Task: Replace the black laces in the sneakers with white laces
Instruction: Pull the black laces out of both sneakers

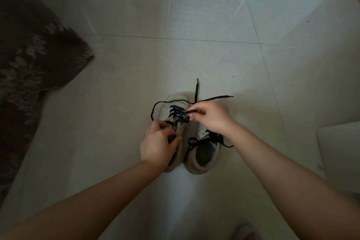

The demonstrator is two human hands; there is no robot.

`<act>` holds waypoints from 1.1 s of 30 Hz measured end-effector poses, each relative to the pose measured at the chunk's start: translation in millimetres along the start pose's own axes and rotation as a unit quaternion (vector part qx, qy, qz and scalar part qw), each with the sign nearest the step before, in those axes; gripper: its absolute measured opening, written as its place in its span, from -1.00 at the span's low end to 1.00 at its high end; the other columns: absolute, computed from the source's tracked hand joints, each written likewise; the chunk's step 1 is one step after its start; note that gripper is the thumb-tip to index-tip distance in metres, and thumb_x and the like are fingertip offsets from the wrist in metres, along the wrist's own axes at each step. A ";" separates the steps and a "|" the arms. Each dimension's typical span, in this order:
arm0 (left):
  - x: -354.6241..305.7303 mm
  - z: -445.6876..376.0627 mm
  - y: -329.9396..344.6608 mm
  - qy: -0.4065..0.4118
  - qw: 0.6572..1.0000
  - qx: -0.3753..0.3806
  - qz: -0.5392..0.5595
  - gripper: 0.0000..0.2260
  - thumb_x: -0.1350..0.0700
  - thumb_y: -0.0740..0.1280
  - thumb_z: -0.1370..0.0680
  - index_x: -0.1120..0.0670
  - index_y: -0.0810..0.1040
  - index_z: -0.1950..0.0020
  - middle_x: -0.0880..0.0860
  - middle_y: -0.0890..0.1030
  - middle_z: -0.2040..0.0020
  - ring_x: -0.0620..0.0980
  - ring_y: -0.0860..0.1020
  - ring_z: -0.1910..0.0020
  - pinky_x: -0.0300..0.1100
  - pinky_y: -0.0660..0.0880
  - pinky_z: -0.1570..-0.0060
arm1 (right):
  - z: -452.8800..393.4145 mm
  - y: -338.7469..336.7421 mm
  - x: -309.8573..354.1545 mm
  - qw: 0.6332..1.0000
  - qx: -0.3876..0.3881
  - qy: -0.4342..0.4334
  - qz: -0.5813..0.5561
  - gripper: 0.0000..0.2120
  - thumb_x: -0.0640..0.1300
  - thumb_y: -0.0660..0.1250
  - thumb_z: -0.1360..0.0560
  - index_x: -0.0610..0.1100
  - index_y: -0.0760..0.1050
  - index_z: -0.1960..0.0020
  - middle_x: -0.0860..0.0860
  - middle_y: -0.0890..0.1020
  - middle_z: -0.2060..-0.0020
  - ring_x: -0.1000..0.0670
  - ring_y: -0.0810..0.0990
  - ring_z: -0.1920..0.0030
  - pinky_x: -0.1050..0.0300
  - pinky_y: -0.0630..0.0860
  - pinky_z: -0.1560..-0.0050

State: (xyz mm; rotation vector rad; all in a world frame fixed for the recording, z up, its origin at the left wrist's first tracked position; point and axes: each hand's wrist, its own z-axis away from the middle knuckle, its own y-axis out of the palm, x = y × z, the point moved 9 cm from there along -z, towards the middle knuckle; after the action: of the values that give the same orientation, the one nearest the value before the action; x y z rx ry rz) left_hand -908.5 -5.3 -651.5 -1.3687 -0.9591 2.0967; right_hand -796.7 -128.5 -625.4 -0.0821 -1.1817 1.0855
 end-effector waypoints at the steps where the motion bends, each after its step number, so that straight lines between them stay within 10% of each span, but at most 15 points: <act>1: 0.4 -0.1 -0.1 -0.001 1.000 0.000 0.002 -0.80 -0.11 0.38 -0.47 -0.04 0.66 0.03 -0.03 0.42 -0.21 -0.05 0.40 -0.24 -0.14 0.50 0.01 | -0.8 -11.7 0.5 0.999 -0.023 0.007 -0.022 -0.80 -0.23 0.33 -0.51 0.06 0.60 0.10 0.14 0.66 0.26 0.15 0.64 0.16 0.15 0.55 -0.03; 6: -0.5 -1.9 -2.2 -0.007 1.000 -0.007 0.024 -0.81 -0.09 0.40 -0.46 -0.02 0.66 0.04 -0.04 0.43 -0.18 -0.05 0.37 -0.24 -0.13 0.47 -0.03 | 2.4 -34.8 -8.3 0.978 -0.149 0.050 -0.134 -0.84 -0.22 0.29 -0.53 0.03 0.53 0.03 0.08 0.62 0.21 0.06 0.58 0.13 0.14 0.49 0.04; 10: -1.8 -2.4 -2.1 -0.010 1.000 -0.001 0.015 -0.80 -0.10 0.40 -0.46 -0.02 0.66 0.04 -0.04 0.43 -0.18 -0.05 0.36 -0.25 -0.14 0.47 -0.02 | 5.3 -13.0 -21.9 0.988 -0.117 0.093 -0.026 -0.72 -0.01 0.37 -0.50 -0.09 0.48 -0.16 0.05 0.58 0.08 0.07 0.54 0.06 0.21 0.41 0.03; 16: -3.3 -2.5 -2.2 -0.013 1.000 0.009 0.018 -0.82 -0.10 0.40 -0.45 -0.02 0.66 0.06 -0.04 0.42 -0.17 -0.05 0.35 -0.25 -0.09 0.49 -0.04 | 6.0 12.0 -16.1 0.994 -0.070 0.064 0.060 -0.69 0.26 0.36 -0.41 0.03 0.63 0.11 0.15 0.65 0.20 0.10 0.60 0.10 0.05 0.51 -0.03; 33: -5.1 -1.9 -2.5 -0.008 1.000 0.017 0.016 -0.83 -0.08 0.40 -0.46 -0.01 0.64 0.07 -0.05 0.40 -0.16 -0.06 0.36 -0.21 -0.10 0.50 -0.01 | -10.7 18.1 -8.2 0.984 -0.053 0.107 0.129 -0.86 0.05 0.36 -0.47 -0.02 0.58 0.11 0.05 0.66 0.12 0.01 0.60 0.03 0.06 0.48 -0.13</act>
State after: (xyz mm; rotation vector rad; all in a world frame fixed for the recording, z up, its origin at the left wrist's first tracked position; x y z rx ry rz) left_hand -904.7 -6.6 -647.1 -1.3608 -0.9108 2.1400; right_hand -799.7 -119.9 -646.1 -0.4348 -1.0512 1.2073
